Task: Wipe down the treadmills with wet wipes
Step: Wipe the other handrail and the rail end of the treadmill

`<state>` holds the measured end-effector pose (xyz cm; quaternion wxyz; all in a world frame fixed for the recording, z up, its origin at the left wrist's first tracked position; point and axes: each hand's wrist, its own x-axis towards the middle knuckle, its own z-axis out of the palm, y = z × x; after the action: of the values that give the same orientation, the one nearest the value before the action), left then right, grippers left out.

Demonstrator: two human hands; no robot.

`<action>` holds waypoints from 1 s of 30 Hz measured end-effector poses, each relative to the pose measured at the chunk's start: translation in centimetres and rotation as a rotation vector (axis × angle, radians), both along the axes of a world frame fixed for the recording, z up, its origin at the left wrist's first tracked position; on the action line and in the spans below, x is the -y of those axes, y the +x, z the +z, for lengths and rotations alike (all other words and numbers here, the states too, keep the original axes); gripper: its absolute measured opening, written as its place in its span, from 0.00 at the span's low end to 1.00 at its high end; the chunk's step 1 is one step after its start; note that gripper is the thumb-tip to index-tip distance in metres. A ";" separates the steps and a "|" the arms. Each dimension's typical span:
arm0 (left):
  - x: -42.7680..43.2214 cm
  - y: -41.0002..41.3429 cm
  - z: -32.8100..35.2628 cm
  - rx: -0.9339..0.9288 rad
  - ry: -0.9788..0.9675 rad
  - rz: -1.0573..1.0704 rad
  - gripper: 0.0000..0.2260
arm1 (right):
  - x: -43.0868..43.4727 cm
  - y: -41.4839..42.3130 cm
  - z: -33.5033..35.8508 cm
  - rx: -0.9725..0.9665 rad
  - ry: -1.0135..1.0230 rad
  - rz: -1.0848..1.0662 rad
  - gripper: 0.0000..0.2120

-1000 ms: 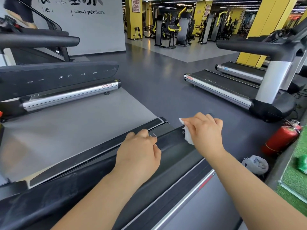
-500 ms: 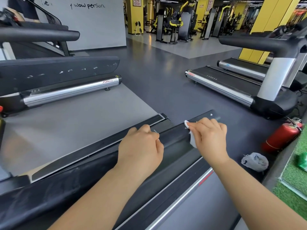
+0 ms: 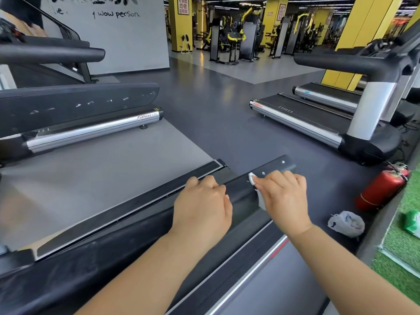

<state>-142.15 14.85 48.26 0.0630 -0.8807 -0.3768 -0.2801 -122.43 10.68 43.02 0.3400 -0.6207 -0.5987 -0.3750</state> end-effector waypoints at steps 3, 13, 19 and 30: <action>0.3 0.0 -0.2 0.002 0.012 0.031 0.19 | 0.4 0.8 0.8 -0.089 0.014 -0.040 0.09; 0.0 0.0 0.2 0.061 0.021 0.030 0.16 | -1.1 -2.2 0.5 0.049 0.050 0.115 0.07; 0.0 0.0 -0.1 0.122 -0.002 0.035 0.16 | -0.6 1.5 1.8 0.042 0.033 -0.021 0.08; -0.5 0.0 -0.7 0.221 -0.058 0.022 0.12 | -0.2 0.1 0.1 0.046 0.019 0.097 0.06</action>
<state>-142.18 15.34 47.57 -0.0014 -0.8416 -0.3992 -0.3638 -122.36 10.83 43.15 0.3499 -0.5790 -0.6320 -0.3780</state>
